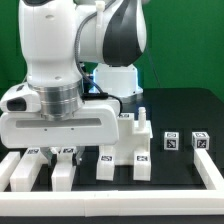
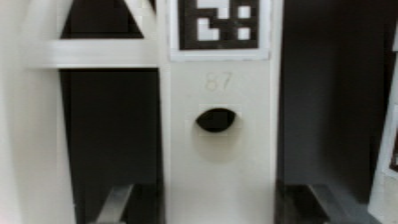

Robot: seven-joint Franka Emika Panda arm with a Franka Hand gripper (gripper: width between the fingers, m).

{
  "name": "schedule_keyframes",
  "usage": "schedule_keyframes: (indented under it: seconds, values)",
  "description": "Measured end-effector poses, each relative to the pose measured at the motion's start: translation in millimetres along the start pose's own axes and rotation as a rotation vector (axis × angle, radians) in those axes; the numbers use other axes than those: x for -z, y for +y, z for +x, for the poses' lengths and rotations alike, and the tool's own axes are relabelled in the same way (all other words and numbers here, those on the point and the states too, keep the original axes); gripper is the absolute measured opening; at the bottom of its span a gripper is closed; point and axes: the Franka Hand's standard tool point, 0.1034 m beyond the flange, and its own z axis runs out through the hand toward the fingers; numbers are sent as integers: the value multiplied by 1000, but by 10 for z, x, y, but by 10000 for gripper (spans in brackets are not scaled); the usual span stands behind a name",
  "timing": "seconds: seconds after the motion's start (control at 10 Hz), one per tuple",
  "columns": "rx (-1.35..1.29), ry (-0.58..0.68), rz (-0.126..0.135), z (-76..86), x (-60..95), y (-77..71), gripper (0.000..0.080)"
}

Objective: Assemble chair

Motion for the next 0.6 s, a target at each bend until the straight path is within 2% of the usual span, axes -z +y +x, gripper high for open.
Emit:
schedule_keyframes:
  seconds: [0.1, 0.3, 0.5, 0.6]
  values:
    - [-3, 2, -5, 9, 22, 5, 280]
    - [-40, -10, -18, -1, 250, 20, 281]
    - [-65, -33, -8, -15, 534, 95, 281]
    - [-71, -38, 8, -52, 738, 54, 281]
